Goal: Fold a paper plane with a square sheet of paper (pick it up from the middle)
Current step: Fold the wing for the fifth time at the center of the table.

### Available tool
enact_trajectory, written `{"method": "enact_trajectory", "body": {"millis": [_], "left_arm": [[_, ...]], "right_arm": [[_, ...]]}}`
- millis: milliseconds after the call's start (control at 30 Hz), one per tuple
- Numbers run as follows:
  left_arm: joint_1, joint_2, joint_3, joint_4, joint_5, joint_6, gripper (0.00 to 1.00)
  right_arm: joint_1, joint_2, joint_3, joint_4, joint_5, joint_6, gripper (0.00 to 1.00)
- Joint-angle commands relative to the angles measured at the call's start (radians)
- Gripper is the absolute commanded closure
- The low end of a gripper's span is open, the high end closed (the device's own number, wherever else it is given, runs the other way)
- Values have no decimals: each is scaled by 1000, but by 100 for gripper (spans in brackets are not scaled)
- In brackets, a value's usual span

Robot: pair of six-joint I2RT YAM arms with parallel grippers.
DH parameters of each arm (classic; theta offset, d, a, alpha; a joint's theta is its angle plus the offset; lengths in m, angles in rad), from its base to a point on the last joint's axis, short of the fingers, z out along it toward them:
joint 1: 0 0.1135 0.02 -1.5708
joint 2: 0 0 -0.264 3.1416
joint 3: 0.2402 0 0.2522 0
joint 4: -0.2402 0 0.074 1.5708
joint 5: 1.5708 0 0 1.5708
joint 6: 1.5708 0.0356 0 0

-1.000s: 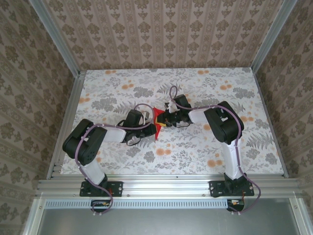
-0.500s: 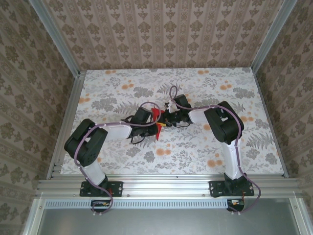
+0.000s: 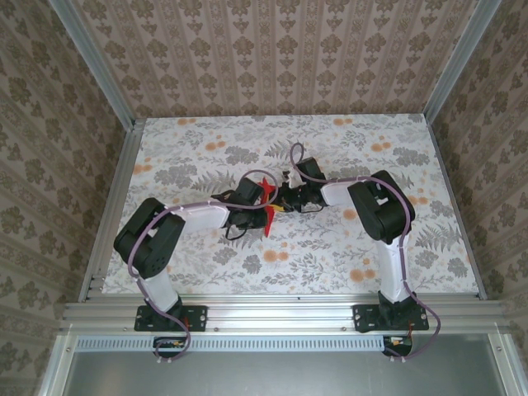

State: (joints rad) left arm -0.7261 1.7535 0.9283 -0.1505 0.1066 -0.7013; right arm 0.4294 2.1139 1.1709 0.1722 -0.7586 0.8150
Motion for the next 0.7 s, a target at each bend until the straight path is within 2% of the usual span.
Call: {"method": "enact_trajectory", "body": {"millis": [0, 300, 400, 533, 667], "left_arm": [[-2, 43, 14, -101, -30, 26, 79], [-21, 91, 78, -199, -69, 43, 77], [-27, 95, 87, -209, -73, 45, 77], [-23, 44, 73, -188, -49, 36, 76], [5, -39, 29, -103, 45, 15, 72]], "right_arm": [[-11, -22, -22, -60, 62, 6, 78], [-12, -31, -25, -51, 55, 15, 81], [-12, -28, -25, -50, 59, 16, 85], [-12, -20, -27, -59, 66, 11, 89], [-12, -8, -27, -73, 73, -1, 90]]}}
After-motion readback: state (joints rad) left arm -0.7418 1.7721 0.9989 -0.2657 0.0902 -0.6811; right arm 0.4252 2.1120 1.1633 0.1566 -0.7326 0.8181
